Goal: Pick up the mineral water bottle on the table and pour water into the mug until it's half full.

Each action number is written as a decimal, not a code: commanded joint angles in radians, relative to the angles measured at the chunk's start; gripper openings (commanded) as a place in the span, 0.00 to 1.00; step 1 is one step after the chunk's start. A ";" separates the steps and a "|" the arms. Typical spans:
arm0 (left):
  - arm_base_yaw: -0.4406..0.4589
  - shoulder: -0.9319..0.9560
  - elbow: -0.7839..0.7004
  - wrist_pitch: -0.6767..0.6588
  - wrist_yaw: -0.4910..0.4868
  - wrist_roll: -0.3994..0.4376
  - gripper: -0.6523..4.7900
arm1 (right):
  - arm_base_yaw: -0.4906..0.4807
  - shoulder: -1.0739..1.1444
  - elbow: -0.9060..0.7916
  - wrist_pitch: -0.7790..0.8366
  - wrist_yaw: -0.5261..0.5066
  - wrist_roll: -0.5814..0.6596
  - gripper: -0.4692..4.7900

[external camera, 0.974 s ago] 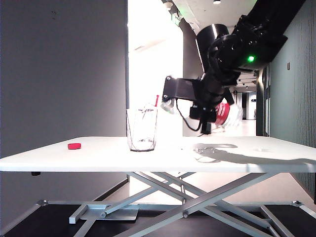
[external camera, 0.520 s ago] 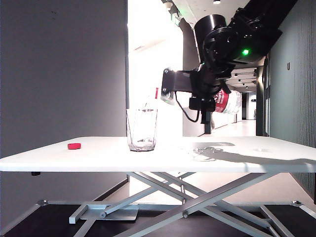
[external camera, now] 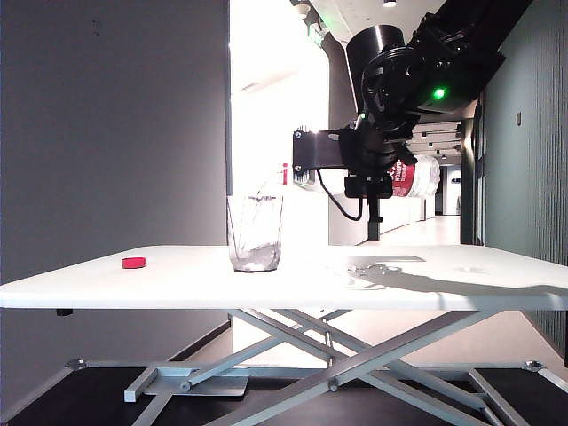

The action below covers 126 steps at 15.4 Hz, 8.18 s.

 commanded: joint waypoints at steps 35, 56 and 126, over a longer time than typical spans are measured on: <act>-0.001 0.001 0.001 -0.005 0.007 0.016 0.11 | -0.188 -0.001 0.009 0.138 -0.729 1.238 0.43; -0.002 0.000 0.002 -0.007 0.053 0.024 0.11 | -0.307 0.218 0.010 0.441 -1.195 1.358 1.00; 0.000 0.000 0.001 0.280 -0.498 0.058 0.11 | -0.480 -2.011 -1.324 -0.328 -0.563 1.387 0.08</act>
